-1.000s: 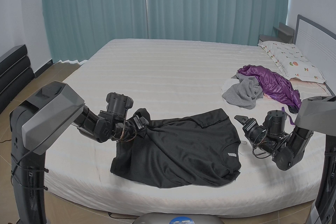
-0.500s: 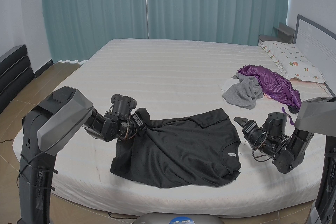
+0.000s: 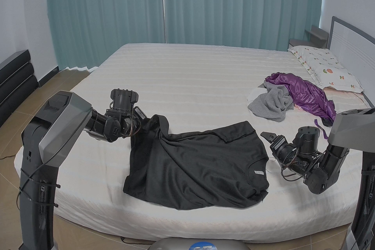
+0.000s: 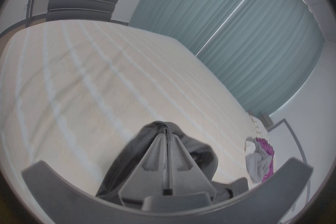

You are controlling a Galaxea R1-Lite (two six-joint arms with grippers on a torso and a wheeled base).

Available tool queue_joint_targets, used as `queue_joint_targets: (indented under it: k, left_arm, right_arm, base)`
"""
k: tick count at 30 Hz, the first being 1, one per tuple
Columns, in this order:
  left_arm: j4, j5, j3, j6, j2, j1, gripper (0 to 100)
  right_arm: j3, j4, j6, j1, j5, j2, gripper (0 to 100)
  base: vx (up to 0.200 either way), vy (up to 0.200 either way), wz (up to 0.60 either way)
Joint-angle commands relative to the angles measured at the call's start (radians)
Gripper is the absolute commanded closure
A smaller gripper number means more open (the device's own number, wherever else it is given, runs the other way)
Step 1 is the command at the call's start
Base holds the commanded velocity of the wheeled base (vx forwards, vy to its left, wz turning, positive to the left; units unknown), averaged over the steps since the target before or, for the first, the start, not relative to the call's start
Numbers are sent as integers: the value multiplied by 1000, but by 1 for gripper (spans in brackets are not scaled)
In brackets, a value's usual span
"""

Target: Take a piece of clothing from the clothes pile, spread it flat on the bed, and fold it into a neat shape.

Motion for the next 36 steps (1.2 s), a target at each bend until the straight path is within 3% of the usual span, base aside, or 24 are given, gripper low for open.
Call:
queue_joint_targets:
  k: [1,11,17,18,26,30,36]
  left_arm:
    - [4,33,-150,2,102,53,100]
    - [-71,75,-276,1,179,87,100]
    - [-122,75,-281,2,193,84,100]
    - [-122,75,-282,4,199,82,0]
    - [-98,79,-198,7,144,99,0]
    - [-108,26,-2,1,-5,107,0]
    - [-108,-128,373,-9,-274,99,0]
  right_arm:
    - [-5,0,0,-1,-2,10,0]
    - [-14,-2,-1,-1,-10,25,0]
    - [-9,-16,-1,-3,-10,25,0]
    - [-3,-29,-1,-4,-10,27,0]
    - [17,-43,-3,-9,-10,22,0]
    - [37,-43,-5,-12,-8,10,0]
    - [76,-43,-8,-10,1,-4,0]
  base:
    - [0,0,0]
    - [0,0,0]
    - [0,0,0]
    - [0,0,0]
    - [0,0,0]
    - [0,0,0]
    - [0,0,0]
